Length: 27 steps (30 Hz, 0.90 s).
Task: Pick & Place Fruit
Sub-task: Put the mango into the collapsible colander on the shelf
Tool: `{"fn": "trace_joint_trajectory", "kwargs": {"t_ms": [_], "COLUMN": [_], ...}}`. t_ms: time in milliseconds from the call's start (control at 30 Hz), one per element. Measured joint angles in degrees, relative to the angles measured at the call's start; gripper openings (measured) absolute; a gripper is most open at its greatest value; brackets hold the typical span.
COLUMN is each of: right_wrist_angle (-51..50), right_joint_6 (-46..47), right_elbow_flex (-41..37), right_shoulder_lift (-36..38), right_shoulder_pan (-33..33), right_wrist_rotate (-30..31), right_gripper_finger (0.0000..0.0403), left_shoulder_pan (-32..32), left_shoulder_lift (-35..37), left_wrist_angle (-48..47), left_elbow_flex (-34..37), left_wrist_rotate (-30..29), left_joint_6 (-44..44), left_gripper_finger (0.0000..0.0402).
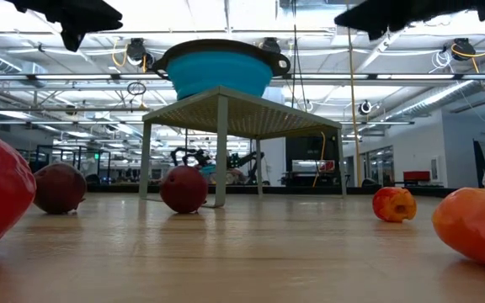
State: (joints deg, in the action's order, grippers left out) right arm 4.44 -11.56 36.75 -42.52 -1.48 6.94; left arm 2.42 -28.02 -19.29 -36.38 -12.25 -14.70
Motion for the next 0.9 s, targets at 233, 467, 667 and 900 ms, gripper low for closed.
{"fn": "trace_joint_trajectory", "kwargs": {"t_ms": [233, 467, 667, 900], "right_wrist_angle": [1.83, 2.08, 10.87, 20.86], "right_joint_6": [3.99, 6.88, 6.3, 8.03], "right_elbow_flex": [-5.85, -10.89, -17.25, -25.3], "right_shoulder_lift": [0.56, 4.05, 8.95, 15.0], "right_shoulder_pan": [0.0, 0.09, 0.09, 0.08], "right_wrist_rotate": [0.49, 0.35, 0.32, 0.22], "right_gripper_finger": [0.0001, 0.0001, 0.0001, 0.0001], "left_shoulder_pan": [-4.22, -11.49, -19.11, -26.06], "left_shoulder_lift": [-6.64, -12.44, -18.54, -26.4], "left_wrist_angle": [7.21, 13.82, 10.87, 2.48], "left_elbow_flex": [0.0, -0.05, -5.45, -15.08], "left_wrist_rotate": [1.48, -2.84, -10.28, -16.65], "left_joint_6": [2.59, 2.18, 0.52, -1.15], "left_gripper_finger": [0.0088, 0.0088, 0.0088, 0.0087]}}
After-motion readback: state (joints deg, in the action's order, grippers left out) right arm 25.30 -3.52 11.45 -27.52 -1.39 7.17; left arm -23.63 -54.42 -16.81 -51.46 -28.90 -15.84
